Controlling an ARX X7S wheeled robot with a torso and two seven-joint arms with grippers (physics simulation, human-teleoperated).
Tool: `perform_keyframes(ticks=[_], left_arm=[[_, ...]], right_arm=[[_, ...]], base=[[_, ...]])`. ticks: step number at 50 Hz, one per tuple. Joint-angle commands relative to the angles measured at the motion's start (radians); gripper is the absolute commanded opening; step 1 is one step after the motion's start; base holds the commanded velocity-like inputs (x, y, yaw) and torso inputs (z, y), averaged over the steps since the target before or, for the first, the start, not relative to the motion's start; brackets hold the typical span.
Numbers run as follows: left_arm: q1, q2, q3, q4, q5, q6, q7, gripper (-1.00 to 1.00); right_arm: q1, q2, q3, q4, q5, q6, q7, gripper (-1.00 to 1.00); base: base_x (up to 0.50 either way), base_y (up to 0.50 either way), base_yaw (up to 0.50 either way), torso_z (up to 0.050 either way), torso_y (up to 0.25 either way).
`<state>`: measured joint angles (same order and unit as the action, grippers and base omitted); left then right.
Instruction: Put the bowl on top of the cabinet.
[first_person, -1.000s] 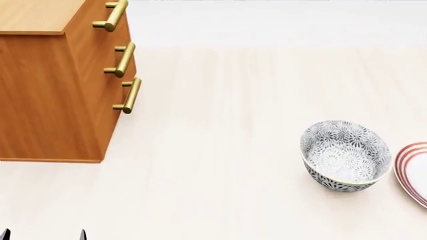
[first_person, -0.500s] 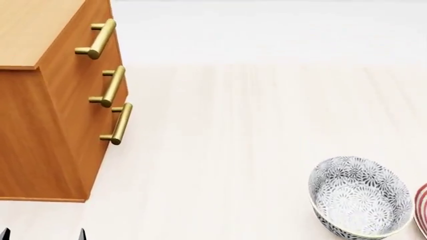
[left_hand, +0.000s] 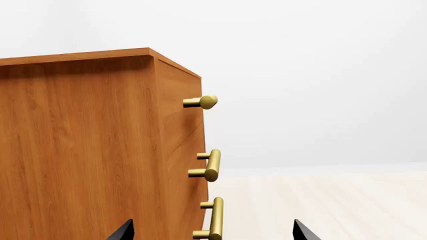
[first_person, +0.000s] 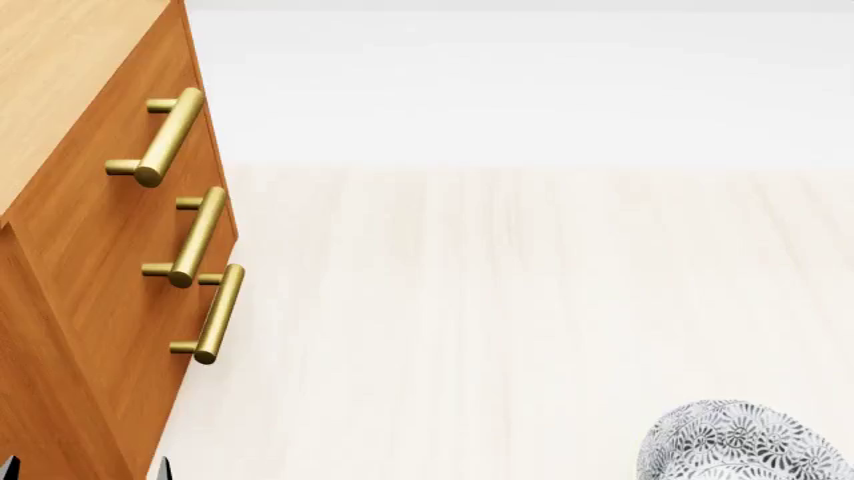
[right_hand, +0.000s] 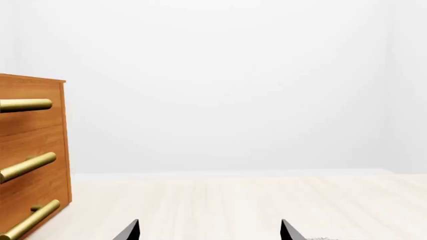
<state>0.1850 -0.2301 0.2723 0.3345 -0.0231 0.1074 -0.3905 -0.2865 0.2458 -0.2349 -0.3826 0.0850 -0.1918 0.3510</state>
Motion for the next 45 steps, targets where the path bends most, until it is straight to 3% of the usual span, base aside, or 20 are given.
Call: perform_keyframes(ticks=[1, 22, 26, 30, 45], left_arm=[[0.001, -0.006, 0.004, 0.003, -0.004, 0.001, -0.006, 1.0], [-0.005, -0.014, 0.012, 0.001, -0.009, -0.001, -0.016, 1.0], [-0.006, -0.015, 0.014, -0.001, -0.01, 0.0, -0.017, 1.0], [-0.006, -0.016, 0.017, 0.0, -0.01, 0.0, -0.019, 1.0], [-0.009, -0.021, 0.022, -0.002, -0.013, -0.001, -0.026, 1.0]], right_arm=[[0.002, -0.002, -0.001, 0.003, -0.014, 0.001, 0.02, 1.0], [-0.033, 0.001, 0.016, -0.068, -0.001, 0.007, 0.063, 1.0], [-0.037, -0.019, 0.044, -0.138, -0.006, 0.158, 0.133, 1.0], [-0.044, -0.031, 0.056, -0.161, -0.034, 0.138, 0.169, 1.0], [-0.056, 0.031, 0.103, -0.183, 0.179, 0.108, 0.092, 1.0]], base=[[0.0, 0.0, 0.0, 0.0, 0.0], [0.0, 0.0, 0.0, 0.0, 0.0], [0.0, 0.0, 0.0, 0.0, 0.0], [0.0, 0.0, 0.0, 0.0, 0.0], [0.0, 0.0, 0.0, 0.0, 0.0]])
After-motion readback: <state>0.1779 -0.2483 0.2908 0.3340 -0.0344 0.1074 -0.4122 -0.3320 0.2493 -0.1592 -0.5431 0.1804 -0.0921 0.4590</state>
